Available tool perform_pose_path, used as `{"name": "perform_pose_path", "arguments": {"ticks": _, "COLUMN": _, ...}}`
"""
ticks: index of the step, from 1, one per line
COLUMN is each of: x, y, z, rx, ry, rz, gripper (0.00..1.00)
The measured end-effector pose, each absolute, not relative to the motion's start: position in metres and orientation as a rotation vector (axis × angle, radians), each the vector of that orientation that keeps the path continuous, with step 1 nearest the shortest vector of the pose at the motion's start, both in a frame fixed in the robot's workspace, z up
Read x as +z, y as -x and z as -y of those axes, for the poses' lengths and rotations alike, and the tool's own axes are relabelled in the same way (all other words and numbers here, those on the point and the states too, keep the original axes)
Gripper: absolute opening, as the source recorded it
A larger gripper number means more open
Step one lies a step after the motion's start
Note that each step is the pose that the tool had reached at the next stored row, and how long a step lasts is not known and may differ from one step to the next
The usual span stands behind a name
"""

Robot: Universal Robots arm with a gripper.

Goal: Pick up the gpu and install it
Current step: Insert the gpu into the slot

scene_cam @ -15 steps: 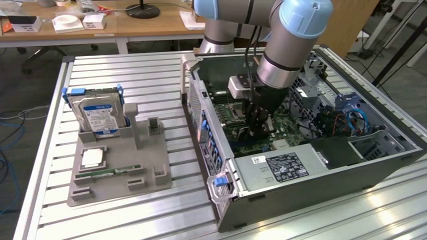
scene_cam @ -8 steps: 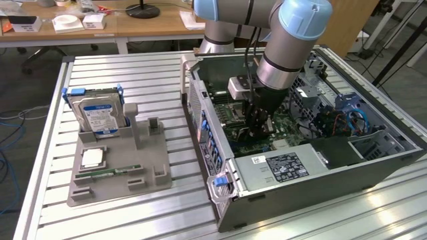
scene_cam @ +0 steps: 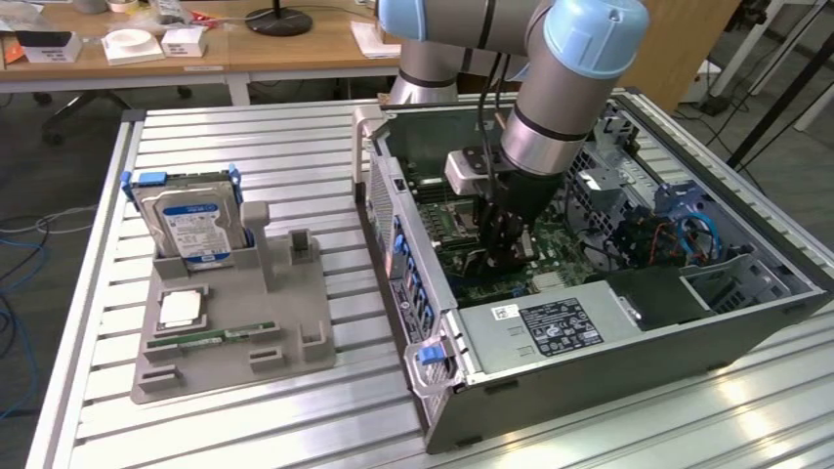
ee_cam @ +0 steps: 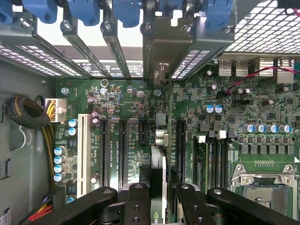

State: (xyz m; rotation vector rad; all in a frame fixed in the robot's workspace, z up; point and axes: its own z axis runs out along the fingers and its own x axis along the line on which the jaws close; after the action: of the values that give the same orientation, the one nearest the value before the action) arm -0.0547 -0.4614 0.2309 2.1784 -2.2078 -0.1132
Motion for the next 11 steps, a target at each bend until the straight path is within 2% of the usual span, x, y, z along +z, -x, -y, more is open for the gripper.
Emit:
{"name": "perform_pose_path", "arguments": {"ticks": 8, "x": 0.2297, "y": 0.0550, "z": 0.4611, "rx": -0.116, "ry": -2.179, "rz": 2.210, "gripper": 0.27}}
{"name": "perform_pose_path", "arguments": {"ticks": 9, "x": 0.2299, "y": 0.0549, "z": 0.4611, "rx": -0.115, "ry": -2.179, "rz": 2.210, "gripper": 0.32}}
{"name": "perform_pose_path", "arguments": {"ticks": 10, "x": 0.2307, "y": 0.0548, "z": 0.4613, "rx": -0.114, "ry": -2.178, "rz": 2.208, "gripper": 0.32}}
{"name": "perform_pose_path", "arguments": {"ticks": 11, "x": 0.2307, "y": 0.0547, "z": 0.4613, "rx": -0.114, "ry": -2.179, "rz": 2.208, "gripper": 0.39}}
